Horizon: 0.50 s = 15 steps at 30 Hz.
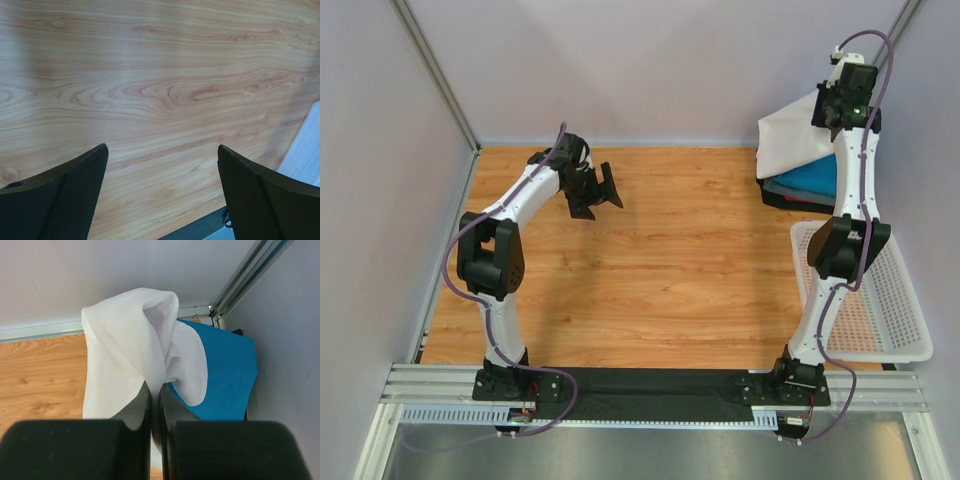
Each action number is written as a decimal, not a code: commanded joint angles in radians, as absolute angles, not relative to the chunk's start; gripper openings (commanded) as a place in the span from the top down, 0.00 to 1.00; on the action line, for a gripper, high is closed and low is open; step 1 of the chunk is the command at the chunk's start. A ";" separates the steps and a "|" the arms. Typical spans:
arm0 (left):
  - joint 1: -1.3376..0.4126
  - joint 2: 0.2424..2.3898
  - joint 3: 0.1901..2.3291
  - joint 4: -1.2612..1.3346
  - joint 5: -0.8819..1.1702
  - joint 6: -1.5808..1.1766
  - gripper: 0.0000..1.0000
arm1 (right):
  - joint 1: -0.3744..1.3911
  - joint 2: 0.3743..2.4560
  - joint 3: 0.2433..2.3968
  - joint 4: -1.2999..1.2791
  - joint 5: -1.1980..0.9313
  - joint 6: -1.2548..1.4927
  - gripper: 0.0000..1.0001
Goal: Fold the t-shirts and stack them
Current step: Neatly place the folded tshirt to the corner
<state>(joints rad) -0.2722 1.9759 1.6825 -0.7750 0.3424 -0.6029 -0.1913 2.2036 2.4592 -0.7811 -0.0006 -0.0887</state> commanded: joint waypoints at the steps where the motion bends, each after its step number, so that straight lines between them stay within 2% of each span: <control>1: -0.265 1.985 1.729 -0.782 0.362 -0.624 0.04 | -0.202 2.186 2.497 -0.684 -0.026 -0.115 1.00; 15: -0.265 2.069 1.836 -0.877 0.344 -0.647 0.05 | -0.304 2.258 2.433 -0.632 -0.002 -0.173 1.00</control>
<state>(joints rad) -0.2722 2.0487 1.7813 -0.8303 0.3386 -0.6266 -0.2718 2.2280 2.4187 -0.7040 -0.0097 -0.1352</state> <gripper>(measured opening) 0.948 0.028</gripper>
